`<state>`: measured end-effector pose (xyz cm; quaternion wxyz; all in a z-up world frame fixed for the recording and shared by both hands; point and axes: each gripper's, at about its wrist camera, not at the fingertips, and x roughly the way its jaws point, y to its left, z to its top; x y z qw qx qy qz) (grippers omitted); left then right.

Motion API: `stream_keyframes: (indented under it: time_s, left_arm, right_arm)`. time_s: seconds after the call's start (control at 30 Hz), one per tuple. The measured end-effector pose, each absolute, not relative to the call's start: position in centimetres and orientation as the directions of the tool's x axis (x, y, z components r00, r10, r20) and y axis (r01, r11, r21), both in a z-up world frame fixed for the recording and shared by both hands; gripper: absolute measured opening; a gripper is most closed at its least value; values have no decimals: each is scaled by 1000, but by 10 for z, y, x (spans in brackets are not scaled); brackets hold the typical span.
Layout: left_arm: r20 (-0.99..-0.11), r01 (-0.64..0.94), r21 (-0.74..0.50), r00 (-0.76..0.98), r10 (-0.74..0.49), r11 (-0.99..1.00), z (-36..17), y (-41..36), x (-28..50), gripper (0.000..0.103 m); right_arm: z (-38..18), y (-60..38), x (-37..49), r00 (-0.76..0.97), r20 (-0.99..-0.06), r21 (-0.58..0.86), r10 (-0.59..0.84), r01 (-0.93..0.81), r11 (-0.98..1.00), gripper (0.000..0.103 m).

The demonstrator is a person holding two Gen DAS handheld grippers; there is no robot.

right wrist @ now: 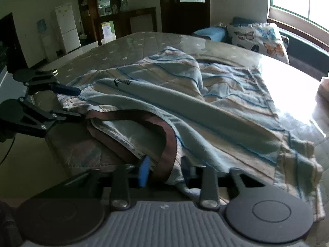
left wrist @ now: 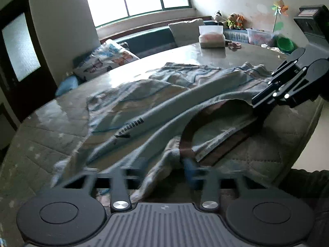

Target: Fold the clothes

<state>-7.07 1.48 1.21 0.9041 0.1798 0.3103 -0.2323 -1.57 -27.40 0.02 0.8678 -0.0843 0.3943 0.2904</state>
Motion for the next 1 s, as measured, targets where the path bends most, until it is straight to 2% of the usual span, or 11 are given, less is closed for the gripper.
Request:
stream_keyframes:
  time_s: [0.03,0.07,0.2,0.4,0.53,0.6,0.63,0.67,0.83,1.0]
  left_arm:
    - [-656,529,160,688,-311,833,11,16,-68,5]
    - [-658,527,149,685,-314,837,10,17,-69,4]
    - [-644,546,120,678,-353,829,24,27,-88,3]
    - [-692,596,74,607,-389,799,30,38,-112,4]
    - [-695,583,65,609,-383,810,41,43,-105,10]
    - [-677,565,59,628,-383,823,50,47,-95,27]
    - [-662,546,57,647,-378,836,57,49,-90,43]
    - [-647,527,59,667,-369,848,62,51,-85,49]
    - [-615,371,31,739,-275,928,72,63,-34,49]
    - [-656,175,-60,735,-171,983,63,81,39,49]
  right_arm:
    - [0,-273,-16,520,-732,83,439,-572,816,13]
    - [2,-274,-19,516,-730,84,448,-582,809,4]
    - [15,-276,-33,493,-727,77,478,-632,771,1]
    - [29,-277,-58,353,-761,125,545,-744,656,4]
    - [42,-281,-49,375,-746,114,550,-742,660,8]
    - [51,-288,-31,416,-729,107,544,-715,691,10]
    - [53,-292,-22,435,-723,104,537,-700,707,10]
    - [55,-295,-13,456,-718,96,527,-684,723,11]
    - [60,-314,47,535,-702,102,469,-577,810,14]
    - [54,-328,125,608,-690,106,393,-453,885,16]
